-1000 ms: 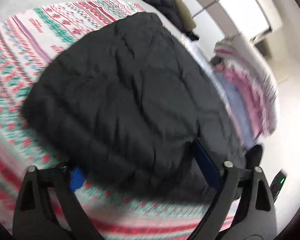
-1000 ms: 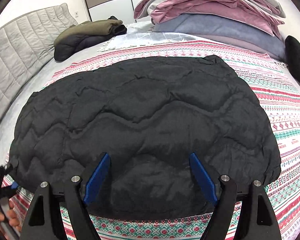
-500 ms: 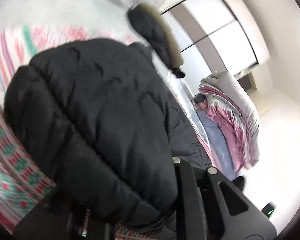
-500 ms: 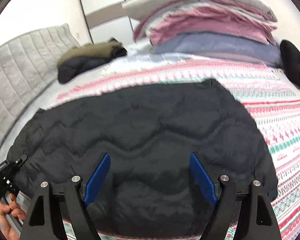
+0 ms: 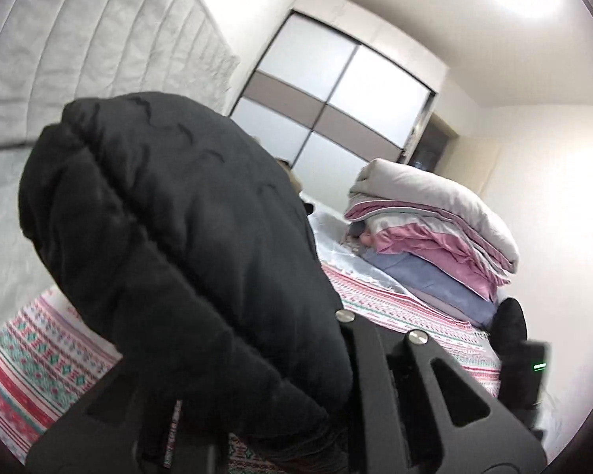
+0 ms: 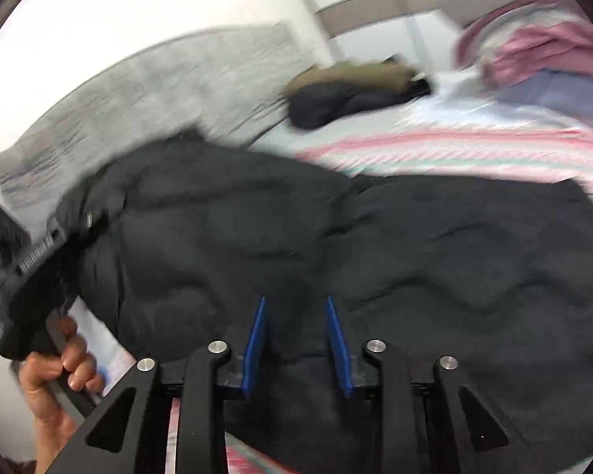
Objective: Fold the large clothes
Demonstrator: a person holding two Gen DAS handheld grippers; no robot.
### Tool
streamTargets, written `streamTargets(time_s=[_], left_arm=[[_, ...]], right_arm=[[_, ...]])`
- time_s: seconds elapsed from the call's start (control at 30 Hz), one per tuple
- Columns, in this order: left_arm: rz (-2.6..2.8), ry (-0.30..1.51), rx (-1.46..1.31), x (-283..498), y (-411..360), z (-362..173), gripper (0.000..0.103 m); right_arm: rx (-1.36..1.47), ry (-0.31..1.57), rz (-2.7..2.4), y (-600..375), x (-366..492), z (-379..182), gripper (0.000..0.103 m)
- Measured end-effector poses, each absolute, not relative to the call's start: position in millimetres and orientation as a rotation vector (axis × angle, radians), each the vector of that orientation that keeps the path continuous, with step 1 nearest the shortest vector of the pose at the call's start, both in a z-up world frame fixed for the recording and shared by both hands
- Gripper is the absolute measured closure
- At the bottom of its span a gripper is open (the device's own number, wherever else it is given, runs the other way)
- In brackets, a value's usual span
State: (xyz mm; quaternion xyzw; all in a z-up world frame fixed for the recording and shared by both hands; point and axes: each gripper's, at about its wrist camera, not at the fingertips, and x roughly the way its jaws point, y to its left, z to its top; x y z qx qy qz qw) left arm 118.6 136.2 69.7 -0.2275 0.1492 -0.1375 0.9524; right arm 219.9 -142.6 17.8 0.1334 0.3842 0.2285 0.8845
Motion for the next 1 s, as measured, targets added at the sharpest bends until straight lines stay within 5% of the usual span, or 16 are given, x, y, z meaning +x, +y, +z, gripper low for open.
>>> streamTargets(time_s=[0.23,0.4,0.5,0.6,1.0], left_arm=[[-0.396,0.324,-0.366,129,103,81,0.087],[-0.507,0.323,-0.293,137,62,89,0.084],[-0.598,0.36,-0.247,142,30,85,0.082],[-0.686,0.424,-0.173,146,-8,73,0.078],[-0.863,0.676,0.07,161,-95,6,0.056]], right_arm=[[0.34,0.968,0.563,-97,251,-39,0.08],[0.445,0.957,0.526,-140,256,-18,0.078],[0.515,0.872,0.455,-190,249,5,0.067],[0.632,0.787,0.331,-258,235,18,0.03],[0.861,0.775,-0.012,-382,216,0,0.028]])
